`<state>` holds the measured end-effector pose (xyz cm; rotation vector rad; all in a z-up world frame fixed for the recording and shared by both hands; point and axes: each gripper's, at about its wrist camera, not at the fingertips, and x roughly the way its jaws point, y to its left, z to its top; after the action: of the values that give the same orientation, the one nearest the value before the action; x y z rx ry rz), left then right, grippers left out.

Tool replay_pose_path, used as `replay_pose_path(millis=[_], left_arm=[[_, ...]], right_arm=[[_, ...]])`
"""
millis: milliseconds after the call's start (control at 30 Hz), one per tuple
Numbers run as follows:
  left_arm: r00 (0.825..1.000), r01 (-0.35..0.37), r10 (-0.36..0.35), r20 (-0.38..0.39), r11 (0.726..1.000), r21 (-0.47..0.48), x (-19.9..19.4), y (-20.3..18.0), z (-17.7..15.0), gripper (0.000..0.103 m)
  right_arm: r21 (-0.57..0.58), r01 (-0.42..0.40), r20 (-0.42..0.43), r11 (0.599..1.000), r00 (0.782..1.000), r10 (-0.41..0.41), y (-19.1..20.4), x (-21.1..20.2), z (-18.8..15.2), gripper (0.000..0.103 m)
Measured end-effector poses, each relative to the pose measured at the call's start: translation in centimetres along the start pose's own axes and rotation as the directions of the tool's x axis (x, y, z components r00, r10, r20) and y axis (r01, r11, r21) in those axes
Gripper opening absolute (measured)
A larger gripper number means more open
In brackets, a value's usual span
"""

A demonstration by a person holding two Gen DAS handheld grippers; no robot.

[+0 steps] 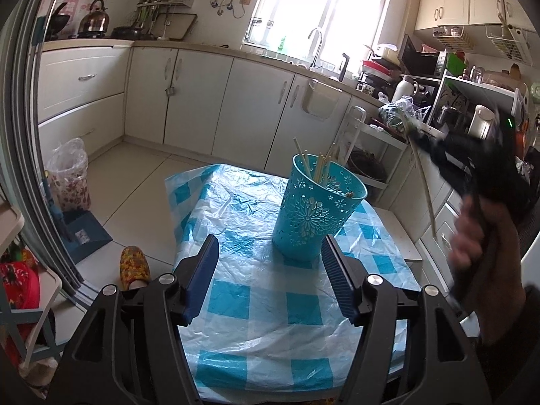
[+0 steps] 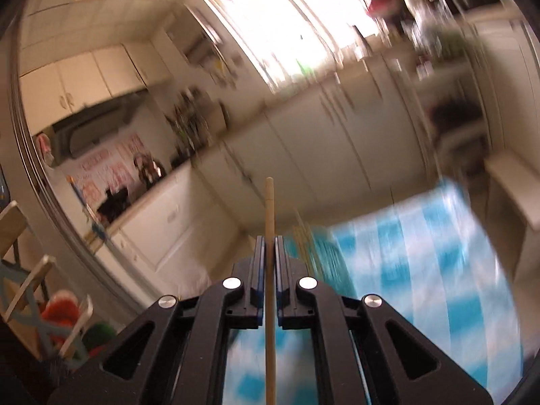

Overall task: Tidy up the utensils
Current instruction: 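Carry the right tool's chopstick over the teal basket and release it inside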

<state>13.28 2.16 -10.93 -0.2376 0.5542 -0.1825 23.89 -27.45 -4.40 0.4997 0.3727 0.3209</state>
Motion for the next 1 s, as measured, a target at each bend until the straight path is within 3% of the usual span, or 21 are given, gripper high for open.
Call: replay_pose_path(millis=[100,200,367,567,800,967,1000], left_arm=[[1.000,0.009,-0.009,-0.002,1.000,-0.006,0.1,-0.1,0.1,0.062],[1.000,0.007,-0.007,-0.010,1.000,-0.019,0.7,0.4,0.2,0.062],[1.000,-0.005,0.004,-0.030,0.998,-0.058,2.0,1.9,0.3,0.062],[0.999,-0.002,-0.003,-0.051,0.996,-0.093,3.6,3.0,0.3,0.062],[0.998,0.010,-0.015,-0.056,0.996,-0.089,4.1,2.5,0.3,0.062],[0.999,0.000,-0.003,-0.037,0.997,-0.075,3.2,2.0,1.0,0.068],[0.999,-0.002,-0.001,-0.035,0.997,-0.072,3.0,1.9,1.2,0.070]], right_arm=[[-0.040,0.047,0.113,0.998,0.993,-0.043,1.4,2.8,1.6,0.006],[-0.063,0.114,0.159,0.992,0.982,-0.103,1.7,5.7,1.7,0.006],[-0.067,0.182,0.128,0.981,0.977,-0.173,1.2,9.8,0.1,0.006],[-0.101,0.234,0.118,0.967,0.968,-0.222,1.2,10.3,-1.4,0.006],[-0.193,0.210,0.038,0.959,0.978,-0.206,1.3,10.6,-3.2,0.007],[-0.215,0.198,0.003,0.956,0.979,-0.202,0.9,8.1,-4.0,0.015],[-0.205,0.199,0.003,0.958,0.979,-0.203,0.7,6.7,-4.0,0.024]])
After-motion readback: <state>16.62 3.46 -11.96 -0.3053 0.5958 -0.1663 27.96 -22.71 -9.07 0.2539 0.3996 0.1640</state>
